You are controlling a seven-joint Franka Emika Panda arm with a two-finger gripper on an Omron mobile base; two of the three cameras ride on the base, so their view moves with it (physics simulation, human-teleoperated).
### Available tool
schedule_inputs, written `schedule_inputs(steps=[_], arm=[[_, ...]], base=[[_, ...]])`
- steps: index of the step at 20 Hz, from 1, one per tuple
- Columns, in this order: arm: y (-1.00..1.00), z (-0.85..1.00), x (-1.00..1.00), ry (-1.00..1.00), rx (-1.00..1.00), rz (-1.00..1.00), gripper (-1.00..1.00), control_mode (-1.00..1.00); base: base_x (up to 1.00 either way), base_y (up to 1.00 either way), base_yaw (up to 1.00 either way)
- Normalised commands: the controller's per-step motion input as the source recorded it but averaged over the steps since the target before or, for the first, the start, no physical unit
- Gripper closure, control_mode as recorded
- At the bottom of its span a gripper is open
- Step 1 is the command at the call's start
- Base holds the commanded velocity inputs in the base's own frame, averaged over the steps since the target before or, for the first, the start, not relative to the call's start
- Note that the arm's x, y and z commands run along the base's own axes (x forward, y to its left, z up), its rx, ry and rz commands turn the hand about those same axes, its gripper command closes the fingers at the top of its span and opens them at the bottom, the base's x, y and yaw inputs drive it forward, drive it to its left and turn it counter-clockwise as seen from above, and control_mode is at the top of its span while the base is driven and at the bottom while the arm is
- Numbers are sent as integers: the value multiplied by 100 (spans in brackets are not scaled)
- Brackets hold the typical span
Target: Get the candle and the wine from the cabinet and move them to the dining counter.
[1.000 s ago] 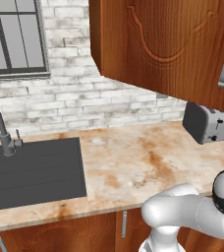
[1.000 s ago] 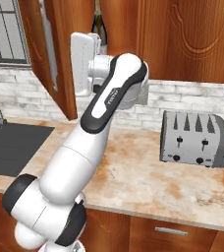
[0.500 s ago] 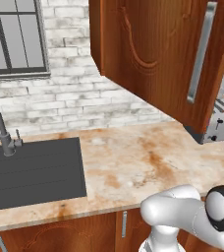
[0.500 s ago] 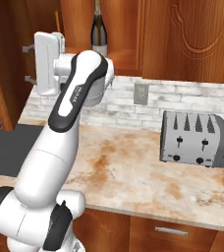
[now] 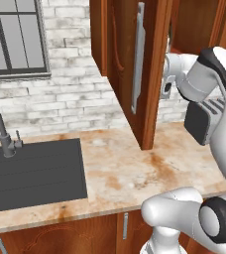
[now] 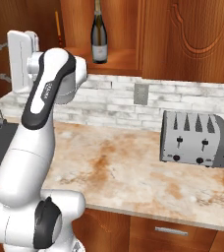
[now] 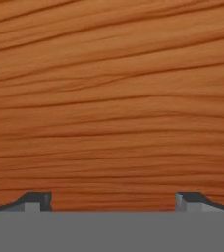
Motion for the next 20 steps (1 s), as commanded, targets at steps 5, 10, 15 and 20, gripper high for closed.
schedule_inputs(steps=[5,10,15,20], arm=[[41,0,14,0,0,0,-100,-100],[-12,1,-2,0,-6,0,-100,-100],[-45,7,-18,0,-16,0,-100,-100],[-42,16,-21,-6,-29,-8,-100,-100]], base=[[0,0,0],[0,0,0],[0,0,0],[0,0,0]])
